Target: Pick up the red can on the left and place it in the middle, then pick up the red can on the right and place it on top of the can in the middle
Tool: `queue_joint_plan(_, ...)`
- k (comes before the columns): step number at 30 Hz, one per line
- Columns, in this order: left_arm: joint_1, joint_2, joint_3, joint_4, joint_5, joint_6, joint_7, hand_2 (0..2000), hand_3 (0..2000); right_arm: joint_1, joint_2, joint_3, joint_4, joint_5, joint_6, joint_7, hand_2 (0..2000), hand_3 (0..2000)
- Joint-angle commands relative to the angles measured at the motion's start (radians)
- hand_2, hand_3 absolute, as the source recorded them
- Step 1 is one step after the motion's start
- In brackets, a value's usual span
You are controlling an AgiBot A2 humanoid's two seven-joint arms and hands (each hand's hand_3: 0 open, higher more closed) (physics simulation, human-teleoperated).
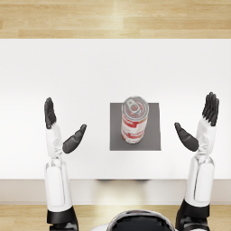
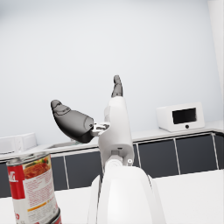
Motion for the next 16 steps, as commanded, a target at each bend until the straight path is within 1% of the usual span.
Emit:
queue_joint_plan(1,-0.002,0.001,-0.005,-0.001,0.000,0.000,0.000,0,0,-0.005,-0.001,-0.007,-0.003,0.000,0.000,0.001,0,0)
queue_joint_plan(16,-0.008,0.002,-0.018,-0.003,0.000,0.000,0.000,0,0,-0.017,-0.003,-0.025,-0.010,0.000,0.000,0.005,0,0)
